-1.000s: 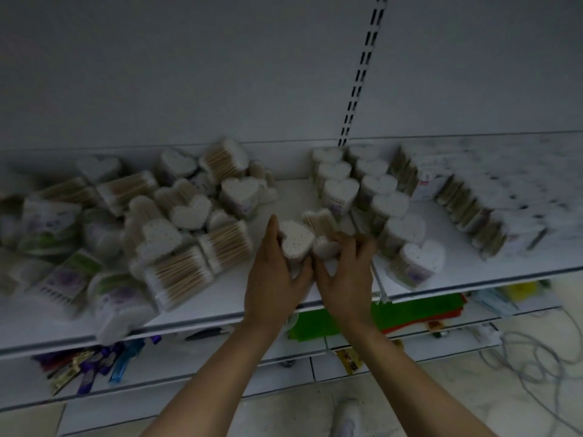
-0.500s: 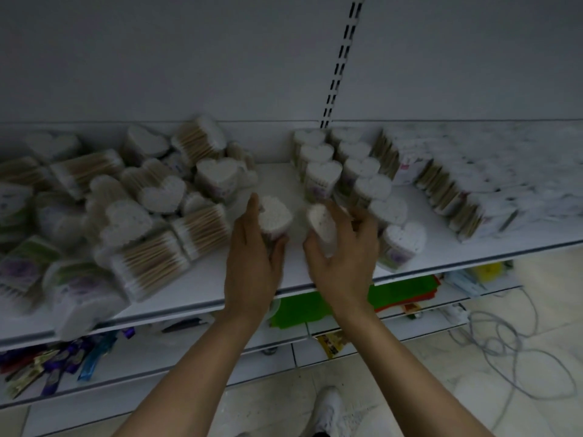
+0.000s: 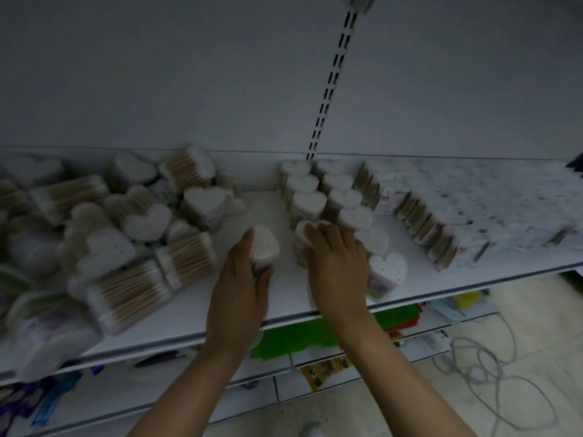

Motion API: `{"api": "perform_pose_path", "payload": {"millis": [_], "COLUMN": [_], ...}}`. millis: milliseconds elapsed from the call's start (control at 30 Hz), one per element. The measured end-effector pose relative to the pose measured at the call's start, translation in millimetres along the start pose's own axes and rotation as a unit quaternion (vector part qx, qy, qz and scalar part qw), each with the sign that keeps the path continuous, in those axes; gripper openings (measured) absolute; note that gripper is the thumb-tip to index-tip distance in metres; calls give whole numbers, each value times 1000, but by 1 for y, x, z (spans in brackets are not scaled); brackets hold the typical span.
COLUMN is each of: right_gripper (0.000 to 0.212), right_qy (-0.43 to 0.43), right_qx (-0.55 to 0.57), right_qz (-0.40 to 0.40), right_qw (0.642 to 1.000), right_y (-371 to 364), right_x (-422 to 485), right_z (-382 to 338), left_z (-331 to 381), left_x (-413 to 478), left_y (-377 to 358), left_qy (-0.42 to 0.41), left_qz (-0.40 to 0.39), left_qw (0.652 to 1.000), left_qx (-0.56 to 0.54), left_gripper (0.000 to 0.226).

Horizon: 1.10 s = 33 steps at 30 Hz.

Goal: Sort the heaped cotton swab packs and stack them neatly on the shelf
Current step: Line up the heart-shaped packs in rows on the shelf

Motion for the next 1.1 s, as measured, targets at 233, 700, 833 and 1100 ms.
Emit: {"api": "perform_pose_path", "payload": {"millis": [233, 700, 833, 1100], "right_gripper": [36, 37, 48, 40], "right_qy": [-2, 8, 22, 113], "right_qx": [-29, -54, -13, 197], "right_qz": [26, -17, -42, -147], "right_qw": [999, 998, 999, 963], "right_y": [-11, -6, 13, 35], "right_x": [5, 22, 19, -30], "right_z": [-1, 4, 5, 5], "left_z": [-2, -2, -1, 1], "left_x": [0, 0, -1, -3], "left_y": [-1, 0, 1, 1], "left_qy": [0, 13, 20, 24], "left_qz": [-18, -63, -93, -184], "left_qw": [1000, 997, 995, 982], "left_qx": [4, -38, -36, -45], "left_gripper": [64, 58, 61, 70]}}
Point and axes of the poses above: each hand's wrist, its own x-axis towards the middle knuckle, its own y-axis out of the back of the hand, z = x × y, the point moved 3 cm from there along x, towards the middle knuckle, and after that the axes turned 14 degrees about -x, right-handed, at the moved point
